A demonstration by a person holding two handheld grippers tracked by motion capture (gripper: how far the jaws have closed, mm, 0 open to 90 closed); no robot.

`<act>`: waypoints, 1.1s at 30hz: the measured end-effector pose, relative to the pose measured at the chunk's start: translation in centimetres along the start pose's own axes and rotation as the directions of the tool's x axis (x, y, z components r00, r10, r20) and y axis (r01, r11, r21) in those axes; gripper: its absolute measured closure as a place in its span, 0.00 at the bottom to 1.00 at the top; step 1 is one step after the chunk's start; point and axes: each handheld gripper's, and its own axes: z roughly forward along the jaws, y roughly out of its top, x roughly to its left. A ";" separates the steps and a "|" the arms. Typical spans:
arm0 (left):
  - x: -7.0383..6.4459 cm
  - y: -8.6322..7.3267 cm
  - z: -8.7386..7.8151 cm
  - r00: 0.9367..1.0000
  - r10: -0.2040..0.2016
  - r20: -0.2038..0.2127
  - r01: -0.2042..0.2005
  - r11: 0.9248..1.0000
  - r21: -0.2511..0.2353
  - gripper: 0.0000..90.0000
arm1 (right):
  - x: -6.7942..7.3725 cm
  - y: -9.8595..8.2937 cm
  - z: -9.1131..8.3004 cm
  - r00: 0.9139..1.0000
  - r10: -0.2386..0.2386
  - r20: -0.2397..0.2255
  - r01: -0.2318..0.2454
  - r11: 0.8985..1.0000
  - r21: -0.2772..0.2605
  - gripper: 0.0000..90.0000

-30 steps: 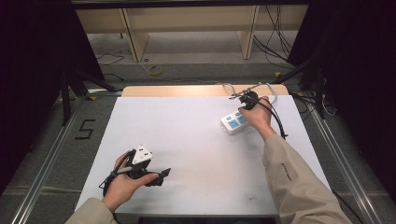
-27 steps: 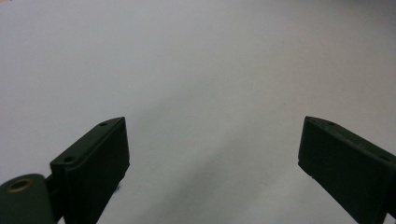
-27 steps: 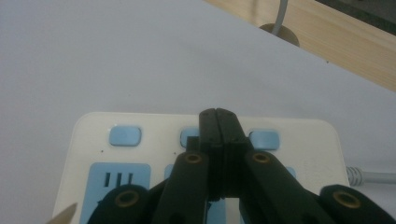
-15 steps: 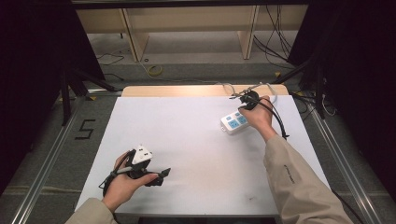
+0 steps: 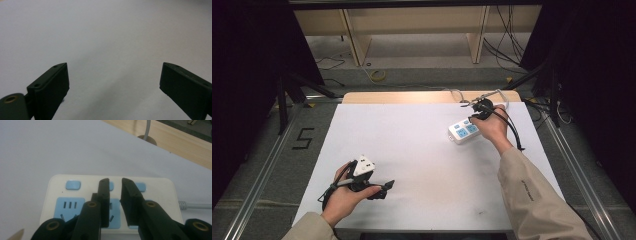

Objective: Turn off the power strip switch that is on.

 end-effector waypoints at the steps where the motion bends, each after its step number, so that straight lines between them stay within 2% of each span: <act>1: 0.0 0.0 0.0 1.000 -0.001 0.000 0.001 1.000 0.000 0.09 | 0.0 -0.1 -0.1 1.000 0.000 0.000 0.000 1.000 -0.004 0.85; 11: 0.0 0.0 0.0 1.000 -0.001 -0.002 0.001 1.000 0.001 0.09 | 0.2 -0.6 -1.0 1.000 0.000 -0.004 0.000 1.000 -0.025 0.79; 33: 0.0 0.0 0.0 1.000 0.001 -0.006 -0.001 1.000 0.005 0.09 | 1.5 -2.2 -3.1 0.999 -0.020 -0.039 0.018 0.998 -0.065 0.66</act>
